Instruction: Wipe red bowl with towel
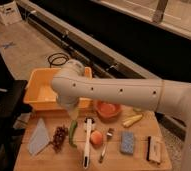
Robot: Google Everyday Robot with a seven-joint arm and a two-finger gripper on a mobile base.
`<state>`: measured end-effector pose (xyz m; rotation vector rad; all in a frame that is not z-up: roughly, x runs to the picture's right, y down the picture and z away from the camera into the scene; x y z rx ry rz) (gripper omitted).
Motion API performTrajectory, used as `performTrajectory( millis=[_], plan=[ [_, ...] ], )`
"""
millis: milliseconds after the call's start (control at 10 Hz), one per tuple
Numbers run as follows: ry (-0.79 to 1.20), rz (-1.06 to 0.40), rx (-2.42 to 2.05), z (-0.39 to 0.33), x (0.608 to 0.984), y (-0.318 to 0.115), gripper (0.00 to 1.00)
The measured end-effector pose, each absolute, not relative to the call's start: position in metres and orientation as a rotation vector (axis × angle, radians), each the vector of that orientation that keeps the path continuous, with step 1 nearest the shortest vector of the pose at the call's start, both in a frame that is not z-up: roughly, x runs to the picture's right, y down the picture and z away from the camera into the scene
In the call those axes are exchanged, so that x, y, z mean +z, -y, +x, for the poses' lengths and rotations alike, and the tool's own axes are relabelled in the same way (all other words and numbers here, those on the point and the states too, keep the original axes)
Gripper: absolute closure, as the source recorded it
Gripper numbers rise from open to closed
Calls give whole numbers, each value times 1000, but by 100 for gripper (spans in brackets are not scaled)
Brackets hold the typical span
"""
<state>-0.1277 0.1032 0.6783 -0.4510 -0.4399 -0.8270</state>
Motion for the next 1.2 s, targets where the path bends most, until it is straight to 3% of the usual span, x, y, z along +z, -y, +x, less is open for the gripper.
performTrajectory(
  millis=[500,1200],
  plan=[
    [459,-453,-837,-137,685,-106,35],
    [663,-528,-977,-245,731,-159,35]
  ],
)
